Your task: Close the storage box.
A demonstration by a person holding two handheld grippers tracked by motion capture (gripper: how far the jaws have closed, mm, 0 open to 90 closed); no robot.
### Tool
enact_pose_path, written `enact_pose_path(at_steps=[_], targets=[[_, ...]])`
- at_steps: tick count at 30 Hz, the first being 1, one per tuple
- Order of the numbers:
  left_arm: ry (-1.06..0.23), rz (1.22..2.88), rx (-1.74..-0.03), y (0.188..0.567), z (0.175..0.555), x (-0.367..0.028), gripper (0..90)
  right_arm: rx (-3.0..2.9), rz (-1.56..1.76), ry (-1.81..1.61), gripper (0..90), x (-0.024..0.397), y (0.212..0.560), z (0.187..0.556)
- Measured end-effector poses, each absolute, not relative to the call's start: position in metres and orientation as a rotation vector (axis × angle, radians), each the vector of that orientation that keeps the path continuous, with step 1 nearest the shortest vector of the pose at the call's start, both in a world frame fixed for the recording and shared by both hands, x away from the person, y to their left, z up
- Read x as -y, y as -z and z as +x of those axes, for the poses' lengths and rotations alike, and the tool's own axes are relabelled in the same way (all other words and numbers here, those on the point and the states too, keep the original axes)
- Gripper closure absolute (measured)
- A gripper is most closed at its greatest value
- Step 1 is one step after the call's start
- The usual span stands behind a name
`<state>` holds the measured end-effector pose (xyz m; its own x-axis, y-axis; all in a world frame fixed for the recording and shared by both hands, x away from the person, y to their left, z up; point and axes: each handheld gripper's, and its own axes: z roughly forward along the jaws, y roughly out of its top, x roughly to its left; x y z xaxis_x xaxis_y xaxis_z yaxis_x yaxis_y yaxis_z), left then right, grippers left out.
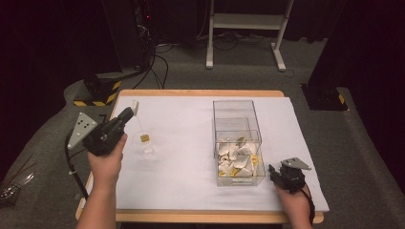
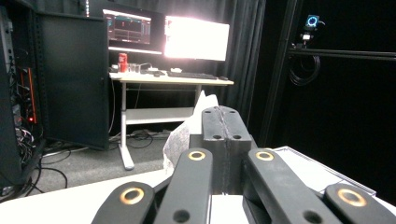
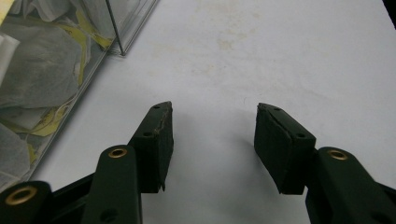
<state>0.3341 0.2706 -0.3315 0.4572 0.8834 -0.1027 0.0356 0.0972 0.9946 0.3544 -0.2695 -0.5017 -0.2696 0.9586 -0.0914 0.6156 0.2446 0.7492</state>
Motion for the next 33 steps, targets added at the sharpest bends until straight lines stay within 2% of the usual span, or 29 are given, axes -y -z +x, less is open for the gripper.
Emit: enact_pose_path(at_steps=[33], targets=[[-0.696, 1.362, -1.0, 0.38, 0.336, -0.278, 90.0, -1.969, 1.428, -0.806, 47.2, 0.269, 0.502, 0.354]])
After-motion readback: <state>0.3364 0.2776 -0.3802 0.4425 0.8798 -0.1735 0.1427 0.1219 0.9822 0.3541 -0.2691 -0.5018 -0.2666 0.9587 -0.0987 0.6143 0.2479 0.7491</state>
